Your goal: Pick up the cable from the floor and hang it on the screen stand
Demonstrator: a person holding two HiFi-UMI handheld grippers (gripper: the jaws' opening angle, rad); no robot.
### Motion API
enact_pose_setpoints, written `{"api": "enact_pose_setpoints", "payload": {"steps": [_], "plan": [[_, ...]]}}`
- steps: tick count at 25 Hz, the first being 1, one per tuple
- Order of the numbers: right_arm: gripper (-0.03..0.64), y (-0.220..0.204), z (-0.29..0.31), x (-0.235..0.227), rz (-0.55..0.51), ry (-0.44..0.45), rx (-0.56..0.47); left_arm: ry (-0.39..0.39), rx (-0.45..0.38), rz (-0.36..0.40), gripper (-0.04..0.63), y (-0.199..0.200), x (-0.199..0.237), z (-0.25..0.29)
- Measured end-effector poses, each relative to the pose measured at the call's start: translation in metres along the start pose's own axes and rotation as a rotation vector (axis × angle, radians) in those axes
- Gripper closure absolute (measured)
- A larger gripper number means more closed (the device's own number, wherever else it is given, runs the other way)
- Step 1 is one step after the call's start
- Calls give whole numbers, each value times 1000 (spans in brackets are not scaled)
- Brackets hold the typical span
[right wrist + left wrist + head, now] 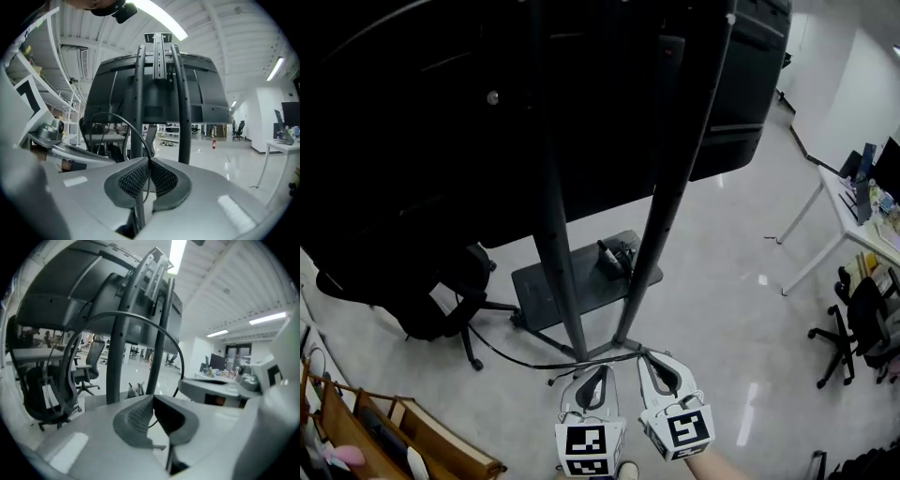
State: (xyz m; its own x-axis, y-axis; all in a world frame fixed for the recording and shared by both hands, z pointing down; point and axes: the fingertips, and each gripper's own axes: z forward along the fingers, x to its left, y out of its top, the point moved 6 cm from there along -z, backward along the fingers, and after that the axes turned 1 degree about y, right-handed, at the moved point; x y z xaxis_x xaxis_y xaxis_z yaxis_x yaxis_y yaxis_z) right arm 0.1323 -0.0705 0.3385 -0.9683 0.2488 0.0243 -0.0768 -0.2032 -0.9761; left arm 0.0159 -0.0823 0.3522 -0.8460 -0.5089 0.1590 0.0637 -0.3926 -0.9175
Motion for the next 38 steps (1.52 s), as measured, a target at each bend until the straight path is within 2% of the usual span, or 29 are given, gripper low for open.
{"api": "enact_pose_setpoints", "payload": {"steps": [3, 6, 8, 15, 20, 24, 29, 34, 38], "plan": [[604, 80, -11, -8, 28, 2, -43, -44, -59, -4, 588, 81, -11, -15], [604, 143, -12, -17, 4, 7, -126, -135, -82, -41, 588, 154, -19, -19], [604, 181, -11, -27, -23, -18, -164, -190, -92, -37, 588, 196, -27, -16], [604, 285, -15, -83, -113, -127, -309, -272, -189, 190, 588, 319, -68, -2], [604, 376, -16, -142, -233, -163, -418, -290, -295, 290, 588, 411, -101, 19], [604, 450, -5, -180, -316, -128, -489, -230, -364, 320, 588, 484, -116, 34], [604, 522, 17, -206, -377, -72, -551, -76, -411, 368, 588, 549, -112, 38], [604, 558, 42, -209, -423, -18, -550, 63, -429, 372, 588, 581, -97, 31], [604, 565, 59, -216, -430, 0, -505, 122, -413, 365, 588, 580, -91, 35]]}}
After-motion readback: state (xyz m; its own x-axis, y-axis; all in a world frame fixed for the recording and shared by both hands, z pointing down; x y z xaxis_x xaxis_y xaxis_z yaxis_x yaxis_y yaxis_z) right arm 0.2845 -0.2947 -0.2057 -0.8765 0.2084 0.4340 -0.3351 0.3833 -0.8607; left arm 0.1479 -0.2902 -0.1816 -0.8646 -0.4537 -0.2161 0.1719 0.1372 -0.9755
